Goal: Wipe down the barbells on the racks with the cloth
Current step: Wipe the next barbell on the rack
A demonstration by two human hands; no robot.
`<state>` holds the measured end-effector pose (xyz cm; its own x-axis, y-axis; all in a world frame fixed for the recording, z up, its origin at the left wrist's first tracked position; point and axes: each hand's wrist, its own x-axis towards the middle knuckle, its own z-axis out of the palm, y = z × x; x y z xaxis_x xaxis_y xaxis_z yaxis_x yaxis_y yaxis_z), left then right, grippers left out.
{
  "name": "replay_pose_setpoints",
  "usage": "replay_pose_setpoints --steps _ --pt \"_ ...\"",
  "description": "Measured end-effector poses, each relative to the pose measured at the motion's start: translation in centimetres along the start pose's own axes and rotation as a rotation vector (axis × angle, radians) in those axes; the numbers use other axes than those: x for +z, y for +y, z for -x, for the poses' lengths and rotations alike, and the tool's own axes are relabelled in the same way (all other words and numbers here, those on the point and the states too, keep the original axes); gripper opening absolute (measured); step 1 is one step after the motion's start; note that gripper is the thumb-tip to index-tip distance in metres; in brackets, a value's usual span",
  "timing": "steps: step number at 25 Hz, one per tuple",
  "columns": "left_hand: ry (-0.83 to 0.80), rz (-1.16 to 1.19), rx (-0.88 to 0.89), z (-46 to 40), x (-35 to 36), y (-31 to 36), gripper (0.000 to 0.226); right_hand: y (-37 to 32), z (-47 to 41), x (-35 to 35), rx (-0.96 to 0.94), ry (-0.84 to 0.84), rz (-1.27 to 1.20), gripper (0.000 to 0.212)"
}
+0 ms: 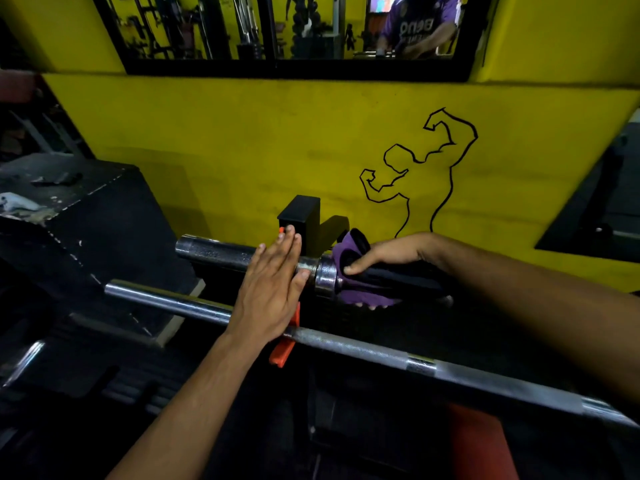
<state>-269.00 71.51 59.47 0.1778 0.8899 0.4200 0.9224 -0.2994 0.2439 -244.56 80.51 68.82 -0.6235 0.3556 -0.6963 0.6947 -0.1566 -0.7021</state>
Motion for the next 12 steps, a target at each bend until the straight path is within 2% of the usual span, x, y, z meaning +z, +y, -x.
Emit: replay_pose_setpoints --steps 2,3,5,7,8,10,12 --pt "-0.005 -0.005 -0.004 0.1 -0.1 0.1 0.067 0.5 0.2 0.0 0.079 -0.024 -0.134 0.047" --pt "-0.005 -0.008 -0.008 0.0 -0.2 0.1 0.066 0.5 0.2 0.1 0.075 0.02 -0.143 0.043" --pt "-0.008 -0.011 -0.013 0.0 -0.2 0.1 0.064 0.5 0.2 0.3 -0.061 0.192 -0.004 0.031" --pt "-0.007 -0.016 -0.015 0.0 -0.2 0.1 0.062 0.6 0.4 0.4 -0.248 0.458 0.319 0.022" --pt "-0.003 -0.018 -0.014 0.0 -0.1 0.1 0.062 0.7 0.6 0.9 -0.275 0.59 0.548 0.022" --pt "0.015 -0.013 -0.005 -0.1 0.0 0.0 0.061 1.4 1.3 3.1 -0.377 0.866 0.986 0.03" --pt "0.022 -0.008 0.009 0.0 0.0 -0.2 0.061 2.9 1.8 5.6 -0.499 1.002 1.18 0.045"
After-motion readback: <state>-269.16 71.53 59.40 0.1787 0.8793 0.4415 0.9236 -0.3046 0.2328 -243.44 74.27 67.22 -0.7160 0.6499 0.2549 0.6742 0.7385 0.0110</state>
